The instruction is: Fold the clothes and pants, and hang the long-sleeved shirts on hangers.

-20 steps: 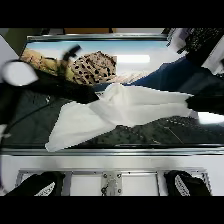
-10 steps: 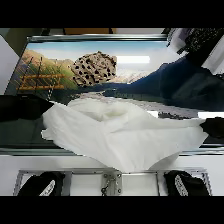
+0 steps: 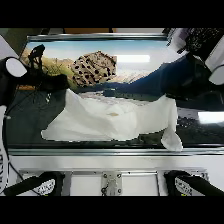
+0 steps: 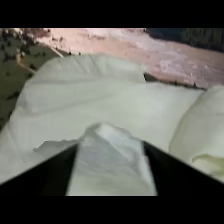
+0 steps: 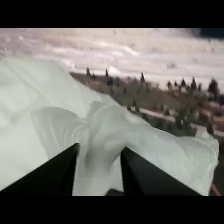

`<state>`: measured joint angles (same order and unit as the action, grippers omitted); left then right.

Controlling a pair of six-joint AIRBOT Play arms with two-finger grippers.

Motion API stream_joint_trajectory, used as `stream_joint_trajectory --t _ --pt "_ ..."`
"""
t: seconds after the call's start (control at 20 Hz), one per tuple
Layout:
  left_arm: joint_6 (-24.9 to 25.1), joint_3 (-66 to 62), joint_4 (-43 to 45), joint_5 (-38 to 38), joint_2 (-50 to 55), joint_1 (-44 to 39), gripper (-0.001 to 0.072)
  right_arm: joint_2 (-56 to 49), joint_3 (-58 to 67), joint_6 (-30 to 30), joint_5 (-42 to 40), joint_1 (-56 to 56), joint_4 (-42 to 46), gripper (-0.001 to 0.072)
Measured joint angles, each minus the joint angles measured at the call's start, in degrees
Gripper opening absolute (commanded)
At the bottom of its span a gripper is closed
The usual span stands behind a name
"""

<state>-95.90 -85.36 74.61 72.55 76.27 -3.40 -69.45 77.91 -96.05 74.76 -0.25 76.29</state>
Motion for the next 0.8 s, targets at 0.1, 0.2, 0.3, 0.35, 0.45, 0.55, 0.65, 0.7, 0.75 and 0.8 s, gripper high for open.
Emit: stream_joint_trajectory --t 0.1,0.2,0.3,0.35,0.45,0.55,0.65,0.7,0.75,0.8 --pt "-0.09 -4.35 0.2 -0.81 3.67 0.02 0.0612 -3.61 3.41 0.07 -4.09 0.55 -0.42 0.0373" --pt "-0.09 -6.16 0.22 -1.11 4.76 -1.6 0.0612 -5.16 5.38 1.49 -6.49 0.81 -0.59 0.0373" --pt "-0.07 -4.76 0.26 -1.27 4.2 -5.49 0.0612 -5.49 6.4 2.73 -7.28 0.81 -0.57 0.0373" --pt "-0.09 -2.99 0.28 -1.44 3.48 -8.48 0.0612 -5.35 6.69 3.1 -7.32 0.68 -0.46 0.0374" --pt "-0.04 1.53 0.37 -2.62 2.08 -15.76 0.0612 -4.26 7.08 3.74 -7.23 0.04 -0.28 0.0374" --pt "-0.04 6.93 0.63 -5.77 1.18 -25.42 0.0611 -2.4 7.23 4.13 -6.51 -1.11 -0.13 0.0374" --pt "-0.02 10.97 2.56 -10.36 1.36 -35.28 0.0611 -0.09 7.34 4.37 -5.99 -2.73 0.04 0.0373" --pt "-0.04 12.09 4.33 -12.52 2.12 -40.11 0.0611 1.27 7.37 4.37 -5.84 -3.74 0.04 0.0373" --pt "-0.15 12.41 6.86 -14.1 3.37 -44.22 0.0612 2.71 7.37 4.46 -5.53 -4.83 0.07 0.0373" --pt "-0.61 12.13 9.75 -14.97 5.05 -47.98 0.0612 4.07 7.39 4.55 -5.33 -5.86 0.07 0.0373"
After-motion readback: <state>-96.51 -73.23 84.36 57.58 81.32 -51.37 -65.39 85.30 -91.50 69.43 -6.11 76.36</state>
